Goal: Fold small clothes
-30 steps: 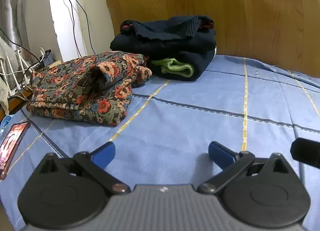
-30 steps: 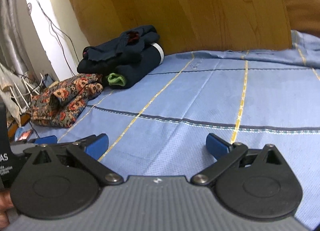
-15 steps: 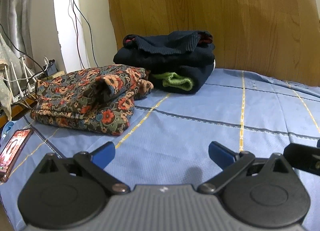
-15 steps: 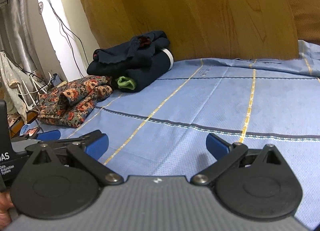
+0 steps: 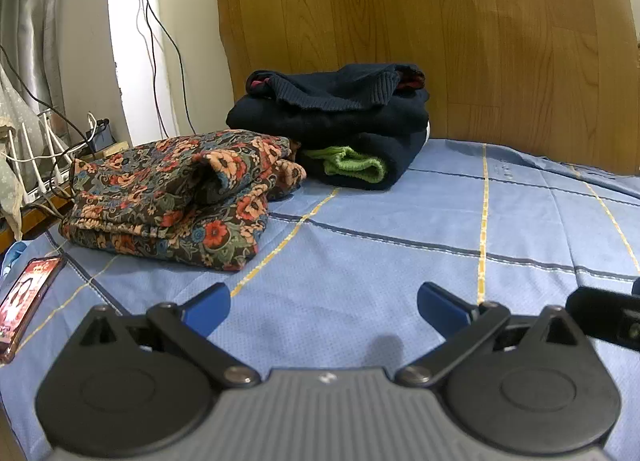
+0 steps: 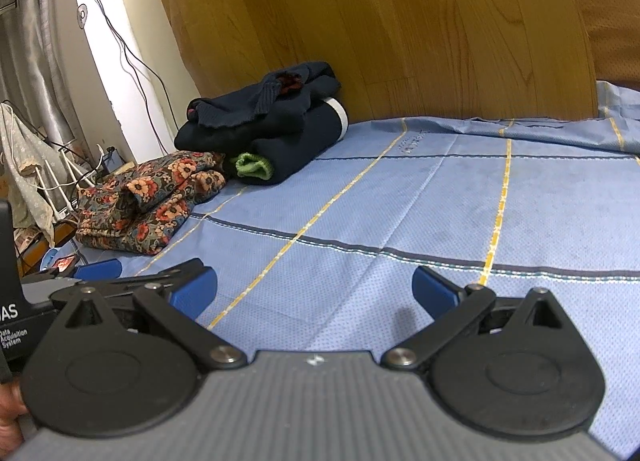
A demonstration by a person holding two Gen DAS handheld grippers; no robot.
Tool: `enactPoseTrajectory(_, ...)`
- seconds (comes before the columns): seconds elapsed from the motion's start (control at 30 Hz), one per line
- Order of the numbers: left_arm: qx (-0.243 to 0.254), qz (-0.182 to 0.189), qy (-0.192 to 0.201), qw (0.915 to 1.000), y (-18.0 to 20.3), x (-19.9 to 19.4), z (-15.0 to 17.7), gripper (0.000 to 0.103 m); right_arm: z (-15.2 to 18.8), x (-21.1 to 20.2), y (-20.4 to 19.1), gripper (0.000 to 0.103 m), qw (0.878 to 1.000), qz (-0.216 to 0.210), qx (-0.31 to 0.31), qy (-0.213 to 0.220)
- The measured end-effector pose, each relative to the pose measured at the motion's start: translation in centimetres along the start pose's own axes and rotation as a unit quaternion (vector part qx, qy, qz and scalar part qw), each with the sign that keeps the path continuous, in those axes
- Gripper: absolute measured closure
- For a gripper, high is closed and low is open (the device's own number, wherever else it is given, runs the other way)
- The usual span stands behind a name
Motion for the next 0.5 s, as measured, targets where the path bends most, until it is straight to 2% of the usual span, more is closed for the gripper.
enactPoseTrajectory(0.5, -0.002, 0.004, 0.001, 1.0, 0.05, -0.08, -0.03, 0.0, -0.06, -0.1, 0.09, 0.0, 1.0, 0.0, 0.003, 0.002)
Point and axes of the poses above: each gripper's, at about its wrist camera, not at the fingertips, and x roughly the way its jaws point, y to its right, z to its underside, the point moved 10 cm from there along x, roughly the way its jaws point, and after that the axes turned 2 degrees about -x, right-handed, at the moved point
